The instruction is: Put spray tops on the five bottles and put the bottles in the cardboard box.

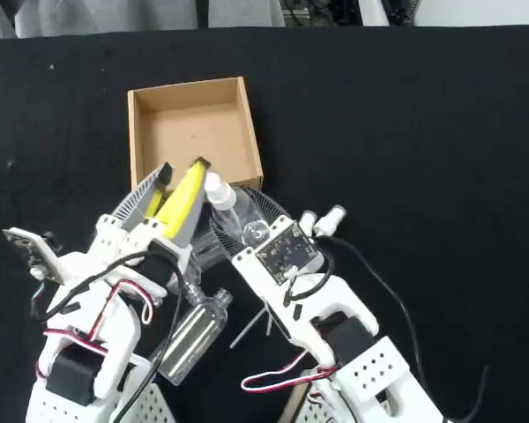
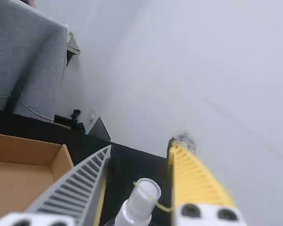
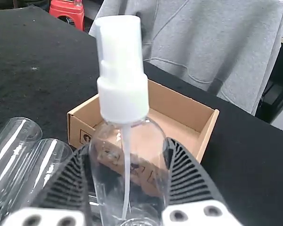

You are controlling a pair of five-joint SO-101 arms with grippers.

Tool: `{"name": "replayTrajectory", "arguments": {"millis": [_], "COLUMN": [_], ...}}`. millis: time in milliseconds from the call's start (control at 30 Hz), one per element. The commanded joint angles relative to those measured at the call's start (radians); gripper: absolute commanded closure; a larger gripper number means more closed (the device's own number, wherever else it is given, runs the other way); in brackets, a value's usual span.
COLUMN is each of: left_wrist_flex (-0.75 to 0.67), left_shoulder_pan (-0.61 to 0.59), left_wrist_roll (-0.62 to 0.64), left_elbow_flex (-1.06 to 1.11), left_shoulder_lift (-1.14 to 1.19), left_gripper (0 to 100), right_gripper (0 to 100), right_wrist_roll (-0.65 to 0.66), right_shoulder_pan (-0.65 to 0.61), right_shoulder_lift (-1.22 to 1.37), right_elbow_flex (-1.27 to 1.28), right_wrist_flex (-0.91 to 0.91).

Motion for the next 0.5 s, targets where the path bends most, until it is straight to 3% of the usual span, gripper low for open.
{"name": "replayTrajectory", "arguments": {"millis": [0,233,467], "left_wrist_flex": [-0.003,-0.006,-0.164], "left_shoulder_pan": [-0.065,-0.117,-0.108], "left_wrist_roll": [-0.003,-0.006,-0.038], "left_elbow_flex": [-0.054,-0.041,0.073], "left_shoulder_lift": [-0.011,-0.006,-0.003], "left_gripper": [82,82,82], "right_gripper": [98.0,98.0,98.0], "right_wrist_roll": [0.003,-0.008,-0.038], "right_shoulder_pan": [0.035,0.035,0.031], "right_shoulder_lift": [-0.027,-0.145,-0.335], "right_elbow_flex": [-0.021,0.001,0.048], "right_wrist_flex": [-0.031,-0.021,0.069]}}
